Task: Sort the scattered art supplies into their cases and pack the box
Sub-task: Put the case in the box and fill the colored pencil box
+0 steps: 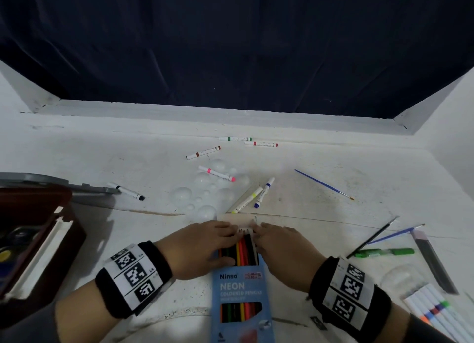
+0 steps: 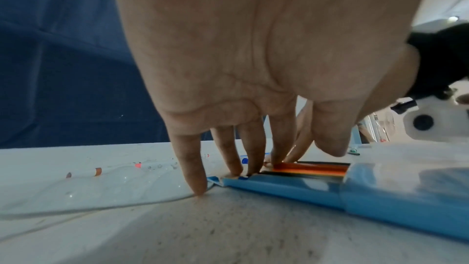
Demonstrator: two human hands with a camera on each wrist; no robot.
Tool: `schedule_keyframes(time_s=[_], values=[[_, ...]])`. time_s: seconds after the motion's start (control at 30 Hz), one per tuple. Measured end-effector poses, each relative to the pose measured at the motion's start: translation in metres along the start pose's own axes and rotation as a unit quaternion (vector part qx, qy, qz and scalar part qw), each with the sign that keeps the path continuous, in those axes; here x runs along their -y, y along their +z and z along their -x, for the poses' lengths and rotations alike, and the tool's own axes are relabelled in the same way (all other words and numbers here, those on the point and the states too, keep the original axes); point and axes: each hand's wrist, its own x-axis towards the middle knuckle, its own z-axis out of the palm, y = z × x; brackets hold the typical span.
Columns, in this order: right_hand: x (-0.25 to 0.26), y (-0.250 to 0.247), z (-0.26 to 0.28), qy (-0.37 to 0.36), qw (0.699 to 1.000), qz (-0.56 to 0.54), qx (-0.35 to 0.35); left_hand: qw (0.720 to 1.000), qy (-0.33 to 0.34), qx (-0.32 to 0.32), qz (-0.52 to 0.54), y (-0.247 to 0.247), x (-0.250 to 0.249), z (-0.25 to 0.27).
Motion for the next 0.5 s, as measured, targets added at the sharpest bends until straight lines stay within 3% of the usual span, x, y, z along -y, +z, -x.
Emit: schedule_keyframes(time_s=[0.17,0.3,0.5], values=[[0.003,-0.006,0.003,0.005,0.998,-0.058,-0.020,0.997,0.013,-0.046,-0.053,-0.002,-0.008,0.002],[0.007,-0.012,0.000,0.016,0.991,-0.099,-0.085,0.997,0.010,-0.064,-0.050,-0.001,-0.009,0.000],[0.016,-0.016,-0.010,0.039,0.998,-0.029,-0.033,0.997,0.015,-0.074,-0.036,0.002,-0.006,-0.002]])
